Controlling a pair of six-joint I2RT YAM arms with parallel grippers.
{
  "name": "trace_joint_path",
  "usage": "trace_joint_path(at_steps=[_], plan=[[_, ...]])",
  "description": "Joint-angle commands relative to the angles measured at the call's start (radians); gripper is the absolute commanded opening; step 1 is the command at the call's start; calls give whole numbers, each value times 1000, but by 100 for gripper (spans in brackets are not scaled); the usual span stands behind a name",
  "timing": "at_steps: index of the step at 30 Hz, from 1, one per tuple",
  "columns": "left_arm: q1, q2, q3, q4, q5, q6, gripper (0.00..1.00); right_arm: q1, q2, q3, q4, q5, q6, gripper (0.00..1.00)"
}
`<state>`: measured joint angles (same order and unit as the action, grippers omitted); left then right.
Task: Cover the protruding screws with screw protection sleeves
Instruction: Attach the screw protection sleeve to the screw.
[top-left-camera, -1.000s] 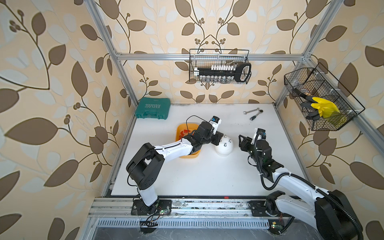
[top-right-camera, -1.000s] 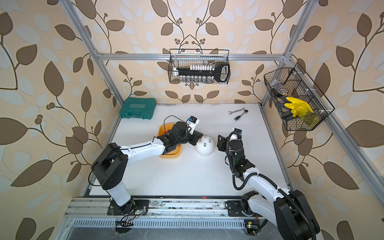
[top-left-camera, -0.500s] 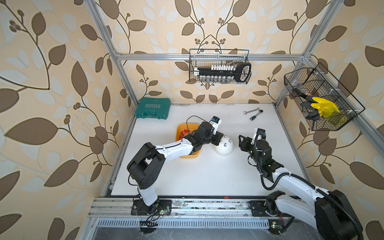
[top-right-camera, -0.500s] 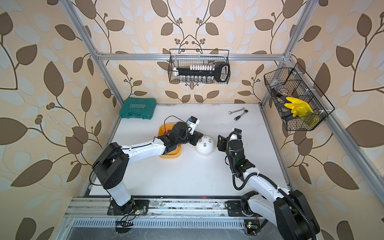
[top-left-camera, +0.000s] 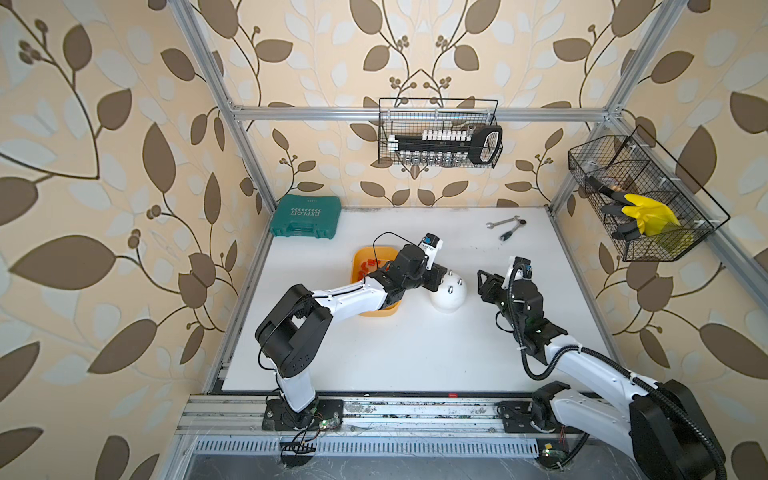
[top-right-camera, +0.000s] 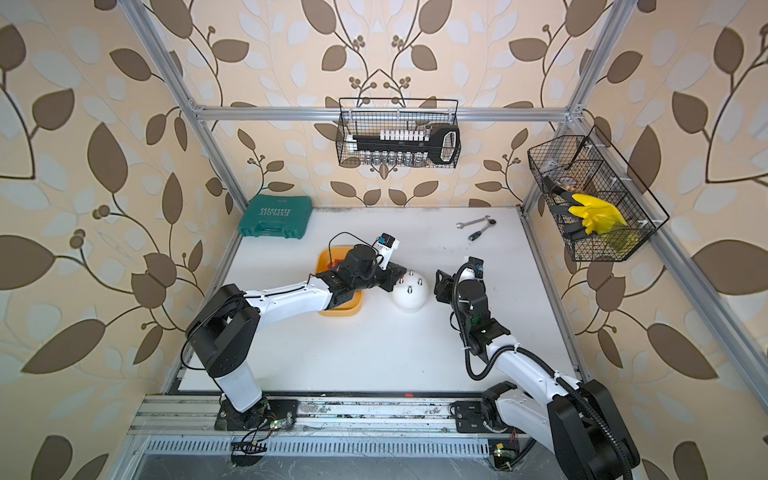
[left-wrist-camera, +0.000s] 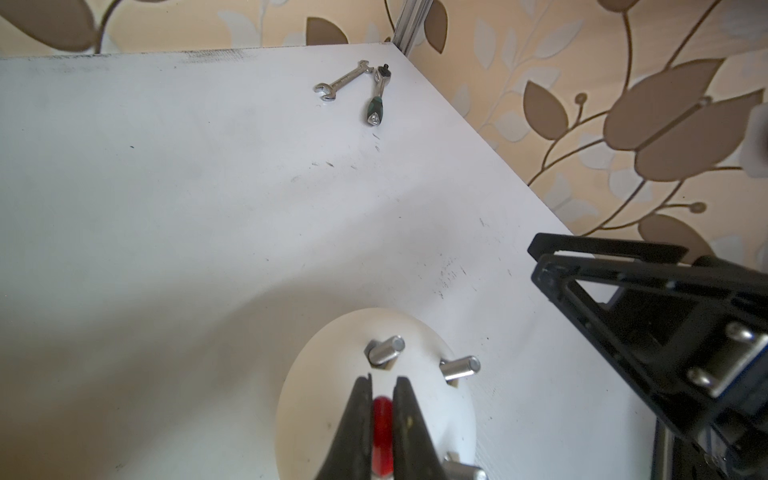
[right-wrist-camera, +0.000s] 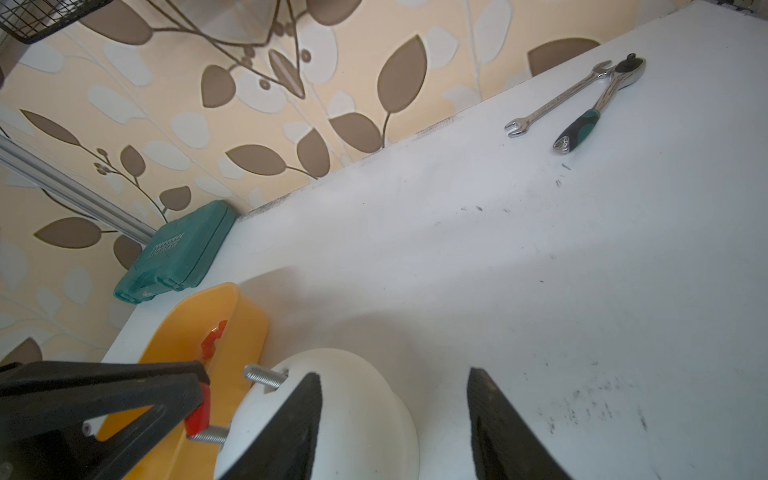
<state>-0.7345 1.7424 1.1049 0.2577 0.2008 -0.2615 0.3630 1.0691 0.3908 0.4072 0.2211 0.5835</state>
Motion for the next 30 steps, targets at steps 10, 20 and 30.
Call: trace_joint_path(at_steps=[10, 20, 30], plan=[[-8, -65, -20, 0, -17, 18, 12, 5, 5, 20, 3, 8, -2, 57], [-8, -86, -10, -23, -30, 38, 12, 5, 2, 20, 5, 5, -3, 58], [-8, -84, -23, -20, -21, 35, 12, 5, 4, 19, 5, 4, -2, 58]])
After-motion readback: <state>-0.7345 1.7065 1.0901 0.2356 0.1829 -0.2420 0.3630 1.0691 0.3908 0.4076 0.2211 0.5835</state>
